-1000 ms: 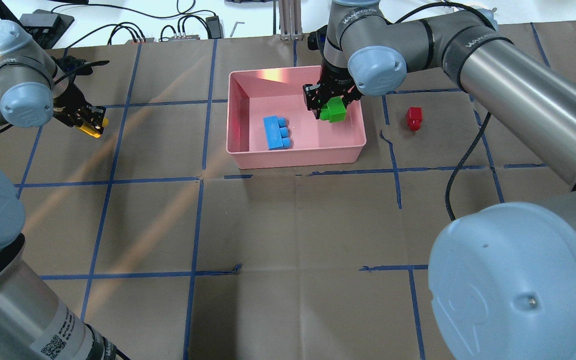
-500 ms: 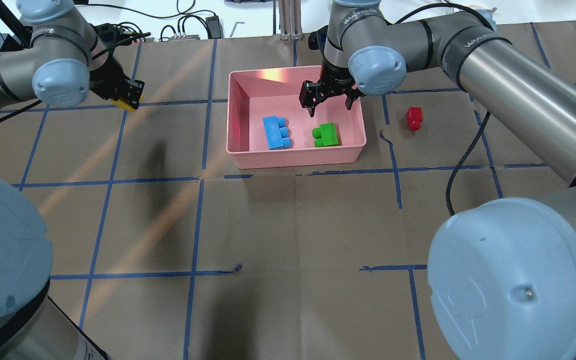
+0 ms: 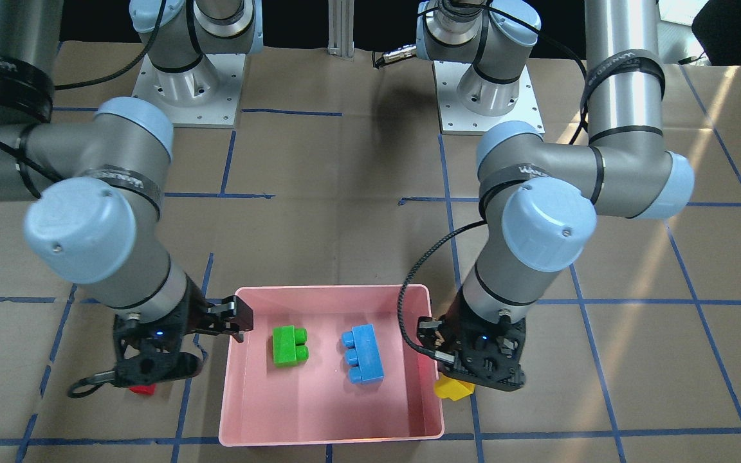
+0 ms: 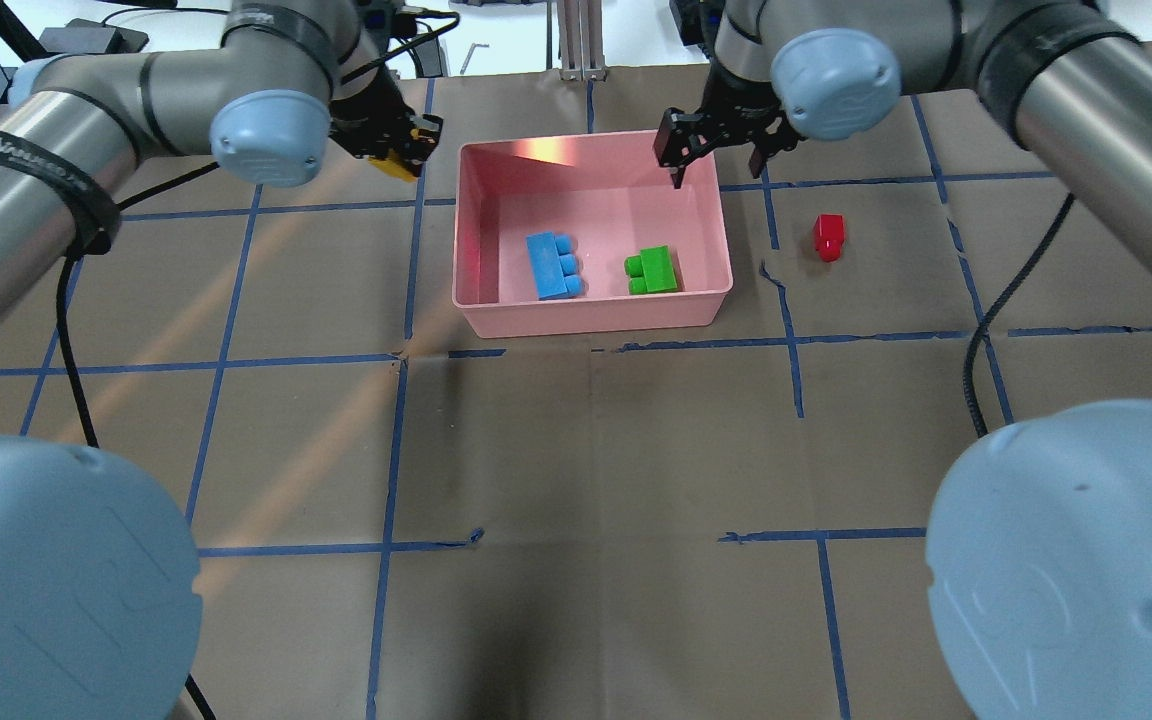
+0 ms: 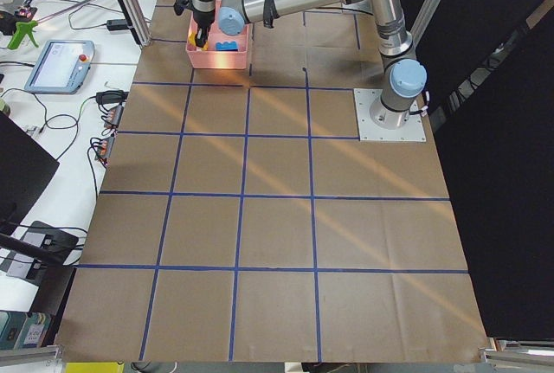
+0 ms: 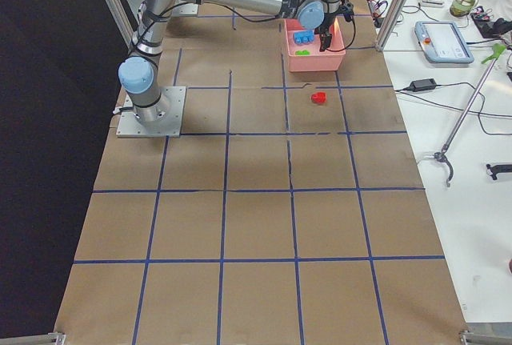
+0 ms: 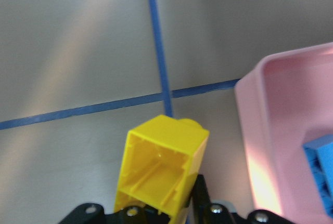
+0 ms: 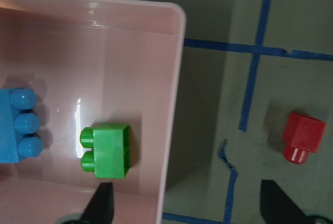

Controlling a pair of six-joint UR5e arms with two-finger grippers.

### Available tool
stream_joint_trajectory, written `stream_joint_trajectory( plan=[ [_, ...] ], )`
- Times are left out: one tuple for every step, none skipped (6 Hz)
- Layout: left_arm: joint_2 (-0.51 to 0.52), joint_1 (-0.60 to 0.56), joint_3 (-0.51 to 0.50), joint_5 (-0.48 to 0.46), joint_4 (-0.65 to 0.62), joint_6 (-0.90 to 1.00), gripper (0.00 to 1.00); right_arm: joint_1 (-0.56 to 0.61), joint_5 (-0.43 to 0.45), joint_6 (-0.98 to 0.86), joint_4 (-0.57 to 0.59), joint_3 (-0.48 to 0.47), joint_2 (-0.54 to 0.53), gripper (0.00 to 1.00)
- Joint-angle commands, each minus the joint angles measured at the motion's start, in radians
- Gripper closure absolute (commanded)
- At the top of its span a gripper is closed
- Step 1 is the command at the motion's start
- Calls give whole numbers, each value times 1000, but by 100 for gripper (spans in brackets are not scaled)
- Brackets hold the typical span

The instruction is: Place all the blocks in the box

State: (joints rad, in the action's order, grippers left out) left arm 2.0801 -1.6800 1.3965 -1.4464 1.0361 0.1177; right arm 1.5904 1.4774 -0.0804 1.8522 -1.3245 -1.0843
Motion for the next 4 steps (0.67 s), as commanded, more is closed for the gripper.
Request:
stream_joint_trajectory(
  plan=[
    [6,-55,28,85,-5,-12,100,-88,0,-44,5,1,0,0],
    [6,-70,47,99,-5,-12,53,-90,-2,-44,22,8,27,0],
    [3,-75,47,100,-4,-32,1,-92,6,-47,142,-1,73,0],
    [-8,-76,45,100,4,-80,0,-93,12,-44,162,-7,105,0]
  ],
)
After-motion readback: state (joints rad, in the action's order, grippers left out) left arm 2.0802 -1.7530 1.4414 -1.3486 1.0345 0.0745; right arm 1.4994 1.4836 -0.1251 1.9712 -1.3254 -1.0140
